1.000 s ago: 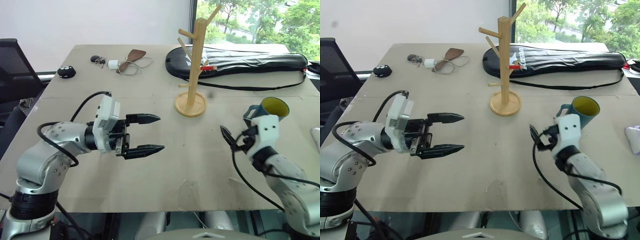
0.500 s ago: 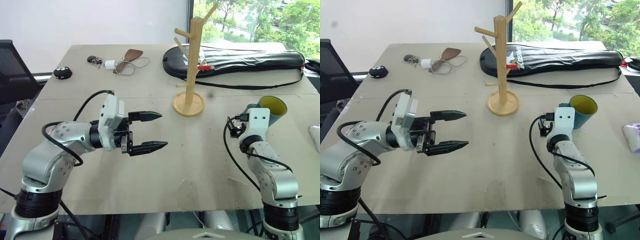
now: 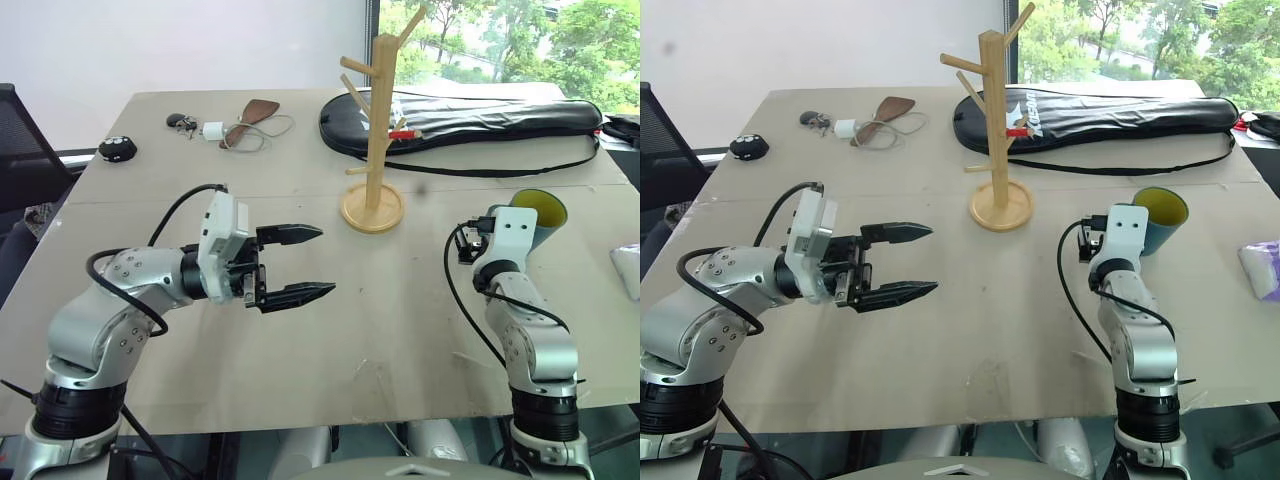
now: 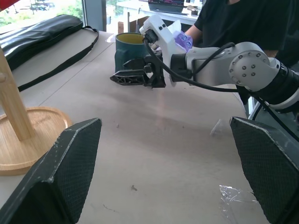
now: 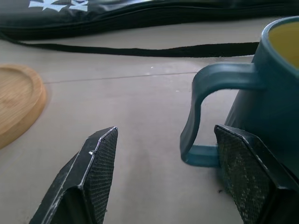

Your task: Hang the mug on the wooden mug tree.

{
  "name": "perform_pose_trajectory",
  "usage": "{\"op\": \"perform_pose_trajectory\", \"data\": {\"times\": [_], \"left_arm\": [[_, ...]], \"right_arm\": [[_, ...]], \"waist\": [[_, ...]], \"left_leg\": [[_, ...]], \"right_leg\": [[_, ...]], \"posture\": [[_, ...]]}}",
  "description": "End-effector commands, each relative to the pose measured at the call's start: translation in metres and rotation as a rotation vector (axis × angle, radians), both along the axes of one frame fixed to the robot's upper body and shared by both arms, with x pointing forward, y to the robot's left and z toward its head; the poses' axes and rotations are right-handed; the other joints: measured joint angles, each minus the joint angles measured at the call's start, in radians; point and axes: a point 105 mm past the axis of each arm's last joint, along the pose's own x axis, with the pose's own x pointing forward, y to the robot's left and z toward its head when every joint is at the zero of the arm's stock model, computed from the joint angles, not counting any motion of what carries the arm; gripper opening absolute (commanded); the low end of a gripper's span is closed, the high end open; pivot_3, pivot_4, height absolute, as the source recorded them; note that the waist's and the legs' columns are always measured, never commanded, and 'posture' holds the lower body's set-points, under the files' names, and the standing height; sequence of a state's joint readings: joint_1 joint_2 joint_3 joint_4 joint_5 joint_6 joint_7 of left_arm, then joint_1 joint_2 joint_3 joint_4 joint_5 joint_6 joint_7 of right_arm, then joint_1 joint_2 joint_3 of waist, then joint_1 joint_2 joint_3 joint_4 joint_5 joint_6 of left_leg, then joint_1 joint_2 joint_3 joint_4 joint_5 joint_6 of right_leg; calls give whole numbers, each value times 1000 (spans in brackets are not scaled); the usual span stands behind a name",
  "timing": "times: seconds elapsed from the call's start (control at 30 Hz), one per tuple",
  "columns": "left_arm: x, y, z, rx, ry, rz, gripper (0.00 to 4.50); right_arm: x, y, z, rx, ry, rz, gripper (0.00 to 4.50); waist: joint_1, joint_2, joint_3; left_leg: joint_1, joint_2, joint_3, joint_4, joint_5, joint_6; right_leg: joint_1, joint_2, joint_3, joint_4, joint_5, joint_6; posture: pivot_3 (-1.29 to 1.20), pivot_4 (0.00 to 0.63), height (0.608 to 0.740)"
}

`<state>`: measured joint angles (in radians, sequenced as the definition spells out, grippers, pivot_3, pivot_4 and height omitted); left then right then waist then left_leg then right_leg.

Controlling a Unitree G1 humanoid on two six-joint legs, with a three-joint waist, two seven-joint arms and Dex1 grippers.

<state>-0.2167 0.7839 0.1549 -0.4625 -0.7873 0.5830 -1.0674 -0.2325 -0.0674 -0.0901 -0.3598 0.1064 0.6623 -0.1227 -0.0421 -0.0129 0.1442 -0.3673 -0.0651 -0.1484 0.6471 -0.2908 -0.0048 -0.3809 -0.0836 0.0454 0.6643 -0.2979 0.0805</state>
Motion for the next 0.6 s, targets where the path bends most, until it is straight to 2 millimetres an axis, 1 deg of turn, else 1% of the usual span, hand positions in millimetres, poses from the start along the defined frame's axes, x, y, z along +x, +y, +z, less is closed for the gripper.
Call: {"op": "perform_pose_trajectory", "data": {"times": [0.03, 0.2, 0.4, 0.5, 0.57, 0.6], "left_arm": [[-5, 3, 7, 8, -49, 4, 4500], [-6, 4, 6, 7, -48, 13, 4500], [-6, 6, 6, 8, -41, 24, 4500], [-6, 6, 7, 7, -41, 26, 4500], [-6, 6, 7, 8, -43, 28, 4500], [-5, 6, 7, 8, -45, 30, 4500]], "right_arm": [[5, -2, 15, 24, -63, -44, 3309], [9, 5, 13, 42, -63, -51, 3309], [9, 2, 10, 43, -60, -91, 3309], [12, 0, 9, 43, -64, -106, 2431], [13, -1, 9, 44, -65, -113, 1613], [13, -1, 8, 47, -64, -115, 1110]], "waist": [[-1, 0, 0], [0, 0, 0], [-1, 0, 0], [-1, 0, 0], [-1, 0, 0], [-1, 1, 0]], "left_leg": [[0, 0, 0, 0, 0, 0], [0, 0, 0, 0, 0, 0], [0, 0, 0, 0, 0, 0], [0, 0, 0, 0, 0, 0], [0, 0, 0, 0, 0, 0], [0, 0, 0, 0, 0, 0]], "right_leg": [[0, 0, 0, 0, 0, 0], [0, 0, 0, 0, 0, 0], [0, 0, 0, 0, 0, 0], [0, 0, 0, 0, 0, 0], [0, 0, 0, 0, 0, 0], [0, 0, 0, 0, 0, 0]], "posture": [[0, 150, 738], [0, 150, 738], [0, 150, 738], [0, 150, 738], [0, 150, 738], [0, 150, 738]]}}
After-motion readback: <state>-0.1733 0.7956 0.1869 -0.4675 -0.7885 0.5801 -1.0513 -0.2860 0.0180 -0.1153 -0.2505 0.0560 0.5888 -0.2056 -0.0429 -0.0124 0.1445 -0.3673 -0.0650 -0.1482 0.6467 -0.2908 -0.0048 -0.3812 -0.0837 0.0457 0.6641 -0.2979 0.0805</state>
